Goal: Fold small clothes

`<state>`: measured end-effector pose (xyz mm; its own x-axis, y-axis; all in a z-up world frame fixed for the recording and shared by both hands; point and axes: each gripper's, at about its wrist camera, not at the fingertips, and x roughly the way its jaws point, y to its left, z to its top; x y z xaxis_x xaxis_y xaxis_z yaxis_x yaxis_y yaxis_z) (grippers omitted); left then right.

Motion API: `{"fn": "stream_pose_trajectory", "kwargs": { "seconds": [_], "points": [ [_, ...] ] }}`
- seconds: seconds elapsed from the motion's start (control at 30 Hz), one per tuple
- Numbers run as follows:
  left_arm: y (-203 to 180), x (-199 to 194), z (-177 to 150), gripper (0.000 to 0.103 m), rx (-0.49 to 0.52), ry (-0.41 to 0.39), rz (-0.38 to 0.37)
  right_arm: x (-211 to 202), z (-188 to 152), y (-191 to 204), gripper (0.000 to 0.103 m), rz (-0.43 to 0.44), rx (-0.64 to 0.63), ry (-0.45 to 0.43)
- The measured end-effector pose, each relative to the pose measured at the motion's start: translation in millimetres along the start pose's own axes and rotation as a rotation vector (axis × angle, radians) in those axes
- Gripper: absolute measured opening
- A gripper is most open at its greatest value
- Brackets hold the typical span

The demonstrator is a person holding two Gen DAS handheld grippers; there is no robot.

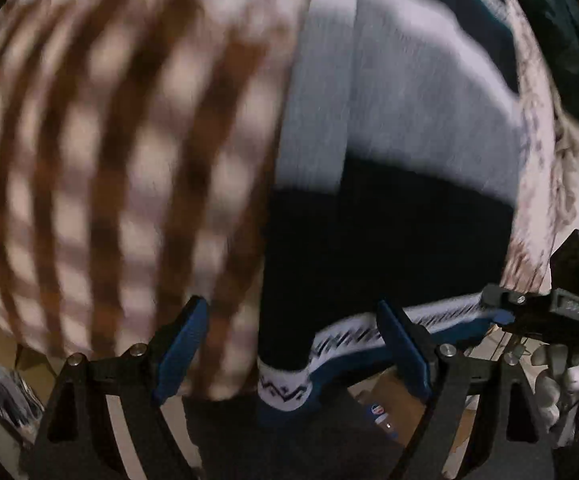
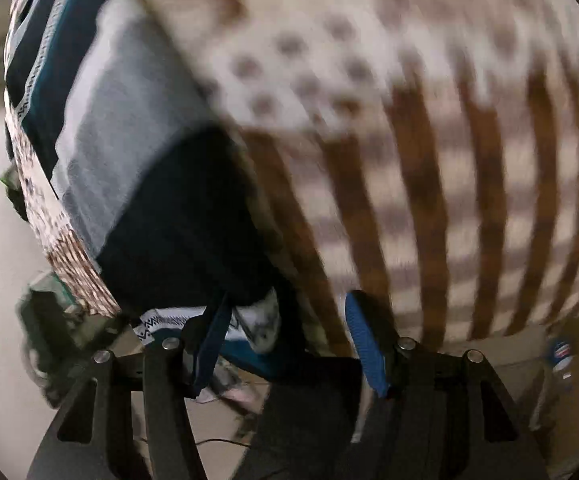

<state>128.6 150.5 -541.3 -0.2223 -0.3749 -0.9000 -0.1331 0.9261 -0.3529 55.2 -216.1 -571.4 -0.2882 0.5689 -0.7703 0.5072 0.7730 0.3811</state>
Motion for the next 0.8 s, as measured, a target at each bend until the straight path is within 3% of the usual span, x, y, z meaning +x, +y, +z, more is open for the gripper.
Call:
{"fn": "stream_pose_trajectory", "kwargs": {
  "seconds": [0.13, 0.27, 0.3, 0.33, 0.37, 0.4, 0.43, 0.53, 0.63, 0.8],
  "points": [
    [-14.3, 4.6, -11.4, 0.086, 0.023, -0.027, -0.002, 22.7, -12.3, -20.9, 0.063, 0.141, 0.073, 0.015],
    [-22.7, 1.2, -19.7, 0.085, -0.014, -0.066, -0.081, 30.6, -17.8, -16.7, 0.063, 0.194, 0.046, 0.008],
    [-20.0, -2.5, -23.3, 0.085, -0.034, -0.085, -0.102, 32.9, -20.5, -13.6, 0.054, 0.206, 0.039, 0.0],
    [-22.2, -2.9, -25.9, 0.079, -0.056, -0.103, -0.119, 33.3, -21.2, -5.3, 0.031, 0.227, 0.032, -0.008],
    [-25.6, 0.1, -28.2, 0.058, -0.071, -0.118, -0.141, 36.0, -23.2, 1.3, 0.02, 0.237, 0.025, -0.003],
    [-29.6, 0.0, -29.1, 0.044, -0.078, -0.13, -0.142, 38.3, -24.6, 6.9, 0.017, 0.236, 0.024, -0.005],
    [-31.8, -1.5, -29.9, 0.015, -0.085, -0.147, -0.136, 38.0, -27.8, 11.1, 0.015, 0.24, 0.025, -0.02],
    [-33.1, -16.2, -24.9, 0.014, -0.121, -0.199, -0.202, 32.0, -36.5, 17.9, 0.013, 0.264, 0.045, -0.054],
    [-44.1, -40.5, -26.0, 0.014, -0.083, -0.255, -0.228, 6.9, -46.0, 17.7, 0.012, 0.3, 0.036, -0.084],
    [-60.5, -116.2, -15.7, 0.014, -0.026, -0.392, -0.284, -61.2, -50.1, 49.7, 0.012, 0.358, -0.048, -0.165]
  ]
}}
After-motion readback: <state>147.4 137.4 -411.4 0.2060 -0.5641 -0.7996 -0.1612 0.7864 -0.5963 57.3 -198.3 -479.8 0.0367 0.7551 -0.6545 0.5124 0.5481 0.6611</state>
